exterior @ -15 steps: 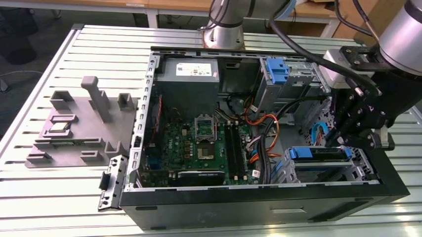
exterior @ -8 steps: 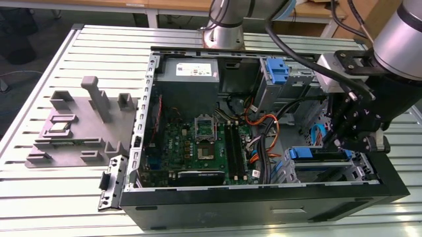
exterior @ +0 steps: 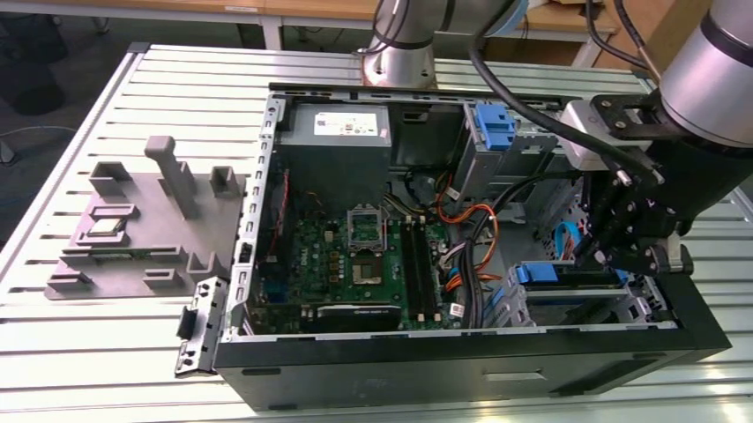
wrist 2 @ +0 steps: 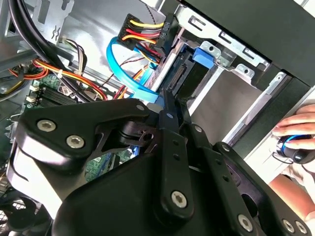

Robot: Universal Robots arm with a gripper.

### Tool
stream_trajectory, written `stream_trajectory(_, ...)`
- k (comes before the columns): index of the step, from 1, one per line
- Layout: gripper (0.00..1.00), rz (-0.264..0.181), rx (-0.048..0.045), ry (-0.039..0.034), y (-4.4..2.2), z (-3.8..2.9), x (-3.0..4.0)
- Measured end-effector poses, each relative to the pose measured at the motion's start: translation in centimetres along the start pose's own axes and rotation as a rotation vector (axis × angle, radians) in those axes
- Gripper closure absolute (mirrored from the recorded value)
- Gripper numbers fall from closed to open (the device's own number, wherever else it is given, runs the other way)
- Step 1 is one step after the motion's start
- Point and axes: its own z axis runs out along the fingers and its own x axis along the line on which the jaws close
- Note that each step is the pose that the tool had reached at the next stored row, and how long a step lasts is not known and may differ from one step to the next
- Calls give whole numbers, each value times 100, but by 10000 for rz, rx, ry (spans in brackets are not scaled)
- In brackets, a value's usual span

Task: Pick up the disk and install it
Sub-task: 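Insert the first disk wire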

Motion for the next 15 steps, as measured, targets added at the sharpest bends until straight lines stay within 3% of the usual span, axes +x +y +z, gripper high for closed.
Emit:
stream_trajectory(3, 84, 1, 2, -3, 0, -6, 0)
stream_trajectory(7, 84, 3, 221, -46, 30, 2, 2)
stream_trajectory(15, 84, 0, 363, -55, 48, 40, 2)
